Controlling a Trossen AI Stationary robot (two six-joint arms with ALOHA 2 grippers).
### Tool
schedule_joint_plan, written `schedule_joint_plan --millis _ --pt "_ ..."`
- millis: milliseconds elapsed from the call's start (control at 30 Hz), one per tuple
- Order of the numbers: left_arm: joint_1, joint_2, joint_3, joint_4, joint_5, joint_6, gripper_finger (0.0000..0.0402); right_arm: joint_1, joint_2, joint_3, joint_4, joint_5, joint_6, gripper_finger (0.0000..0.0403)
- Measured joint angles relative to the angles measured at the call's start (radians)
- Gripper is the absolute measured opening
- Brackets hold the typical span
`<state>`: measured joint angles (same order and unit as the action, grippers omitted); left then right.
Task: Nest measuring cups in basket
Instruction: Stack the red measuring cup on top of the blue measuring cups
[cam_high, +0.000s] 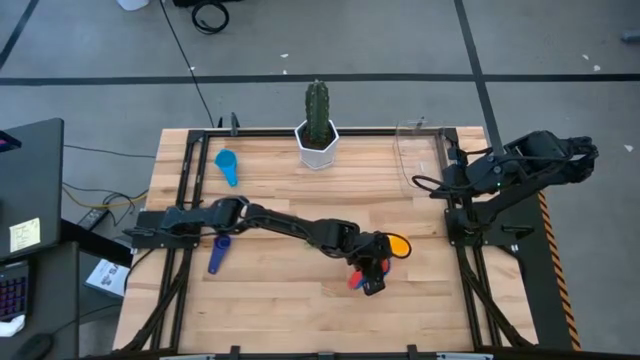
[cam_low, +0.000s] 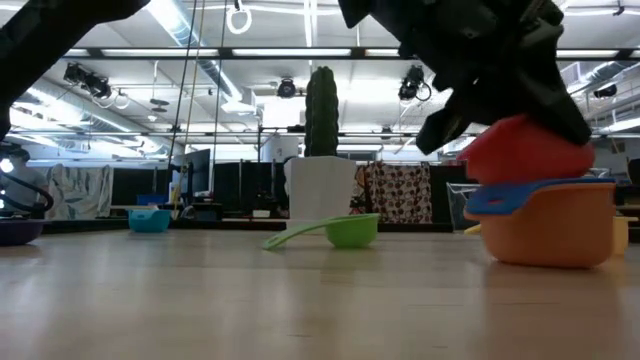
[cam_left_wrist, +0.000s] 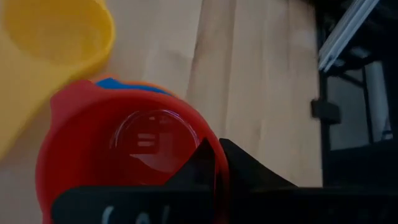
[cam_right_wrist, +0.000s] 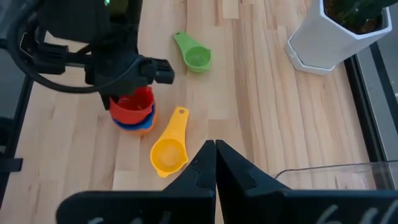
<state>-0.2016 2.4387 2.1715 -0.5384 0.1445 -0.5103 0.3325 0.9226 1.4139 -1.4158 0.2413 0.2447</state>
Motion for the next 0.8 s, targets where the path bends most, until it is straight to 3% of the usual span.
schedule_joint_plan --millis 433,600,800 --pt "-0.01 -0.007 0.003 -0.236 0.041 -0.037 0.0012 0.0 0.0 0.0 0.0 0.0 0.018 0.0004" --pt "-0.011 -0.01 0.003 -0.256 0.069 -0.08 0.0015 0.0 0.0 0.0 0.0 0.0 0.017 0.0004" --pt "-0.011 -0.004 -0.002 -0.262 0.083 -0.09 0.0072 0.0 0.0 0.0 0.0 0.0 0.015 0.0004"
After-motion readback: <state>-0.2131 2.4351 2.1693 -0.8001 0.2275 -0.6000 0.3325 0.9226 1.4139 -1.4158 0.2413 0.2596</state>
